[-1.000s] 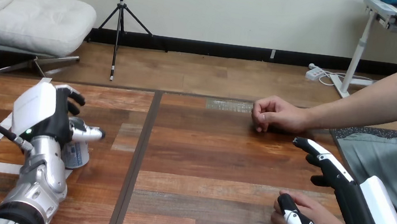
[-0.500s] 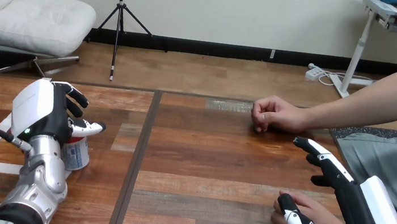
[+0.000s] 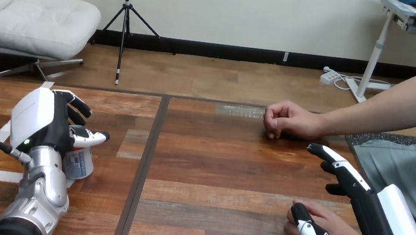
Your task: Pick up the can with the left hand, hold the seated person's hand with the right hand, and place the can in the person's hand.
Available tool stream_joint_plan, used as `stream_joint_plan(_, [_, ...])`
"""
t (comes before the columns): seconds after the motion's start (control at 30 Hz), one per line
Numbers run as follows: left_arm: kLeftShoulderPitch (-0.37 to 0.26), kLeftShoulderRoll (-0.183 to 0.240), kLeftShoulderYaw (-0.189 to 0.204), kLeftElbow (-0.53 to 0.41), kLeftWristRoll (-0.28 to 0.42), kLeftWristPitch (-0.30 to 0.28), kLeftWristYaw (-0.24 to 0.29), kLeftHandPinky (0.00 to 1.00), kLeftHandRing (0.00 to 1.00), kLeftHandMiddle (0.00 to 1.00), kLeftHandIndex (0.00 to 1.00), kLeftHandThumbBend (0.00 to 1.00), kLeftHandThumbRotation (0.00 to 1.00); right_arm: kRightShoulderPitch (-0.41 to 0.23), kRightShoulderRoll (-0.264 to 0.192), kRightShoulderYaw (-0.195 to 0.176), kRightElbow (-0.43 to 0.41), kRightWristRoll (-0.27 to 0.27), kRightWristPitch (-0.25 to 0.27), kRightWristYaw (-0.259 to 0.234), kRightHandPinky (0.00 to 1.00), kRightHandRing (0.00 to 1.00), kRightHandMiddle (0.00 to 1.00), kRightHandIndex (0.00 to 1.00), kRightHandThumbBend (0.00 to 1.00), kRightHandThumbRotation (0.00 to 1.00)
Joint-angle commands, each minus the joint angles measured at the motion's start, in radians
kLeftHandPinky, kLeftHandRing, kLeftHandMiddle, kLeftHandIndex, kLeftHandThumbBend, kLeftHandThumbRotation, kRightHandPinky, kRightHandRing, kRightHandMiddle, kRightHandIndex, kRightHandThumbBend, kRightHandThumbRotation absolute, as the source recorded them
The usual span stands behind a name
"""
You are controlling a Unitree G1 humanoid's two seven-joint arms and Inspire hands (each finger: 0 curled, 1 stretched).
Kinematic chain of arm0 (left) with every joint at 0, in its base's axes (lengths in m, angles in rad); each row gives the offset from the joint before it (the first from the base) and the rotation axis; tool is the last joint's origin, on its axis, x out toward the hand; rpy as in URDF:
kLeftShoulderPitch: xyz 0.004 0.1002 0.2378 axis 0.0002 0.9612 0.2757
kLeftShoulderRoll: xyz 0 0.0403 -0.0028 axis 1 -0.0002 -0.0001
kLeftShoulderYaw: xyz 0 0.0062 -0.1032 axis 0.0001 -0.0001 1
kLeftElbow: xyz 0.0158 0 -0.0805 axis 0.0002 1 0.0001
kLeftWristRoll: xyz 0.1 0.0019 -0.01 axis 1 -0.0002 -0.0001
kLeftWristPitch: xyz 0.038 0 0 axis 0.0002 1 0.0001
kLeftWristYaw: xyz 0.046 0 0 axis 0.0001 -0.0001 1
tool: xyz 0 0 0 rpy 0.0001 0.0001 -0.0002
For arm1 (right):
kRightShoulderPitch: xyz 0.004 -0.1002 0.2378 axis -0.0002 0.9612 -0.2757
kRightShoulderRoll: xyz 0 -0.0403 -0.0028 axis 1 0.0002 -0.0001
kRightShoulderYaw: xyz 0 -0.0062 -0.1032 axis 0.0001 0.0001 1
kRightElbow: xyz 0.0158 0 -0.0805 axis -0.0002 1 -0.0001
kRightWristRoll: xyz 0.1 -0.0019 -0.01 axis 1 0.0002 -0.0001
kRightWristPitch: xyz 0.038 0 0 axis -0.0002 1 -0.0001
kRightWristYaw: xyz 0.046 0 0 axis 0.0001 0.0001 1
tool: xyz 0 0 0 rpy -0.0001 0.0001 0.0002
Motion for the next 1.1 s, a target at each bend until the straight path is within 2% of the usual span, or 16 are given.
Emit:
stream_joint_plan(0.0, [-0.027,0.011,-0.004,-0.008,0.004,-0.019,-0.007,0.43,0.46,0.50,0.49,0.74,0.00,-0.054,-0.011,-0.011,-0.027,0.002,-0.021,-0.012,0.78,0.89,0.91,0.88,0.36,0.00])
stream_joint_plan(0.53, [-0.029,0.010,-0.012,-0.007,0.021,0.000,0.001,0.48,0.48,0.49,0.53,0.76,0.00,-0.051,-0.014,-0.013,-0.027,0.001,-0.024,-0.011,0.78,0.89,0.91,0.88,0.36,0.00])
stream_joint_plan(0.83, [-0.032,0.014,-0.011,-0.012,0.020,0.008,-0.017,0.49,0.51,0.52,0.58,0.79,0.00,-0.049,-0.013,-0.013,-0.031,0.009,-0.015,-0.004,0.78,0.89,0.92,0.88,0.35,0.00])
stream_joint_plan(1.07, [-0.047,0.013,-0.019,-0.014,0.026,0.075,-0.061,0.51,0.57,0.61,0.65,0.82,0.00,-0.048,-0.012,-0.011,-0.034,0.004,-0.009,-0.003,0.78,0.90,0.92,0.89,0.35,0.00])
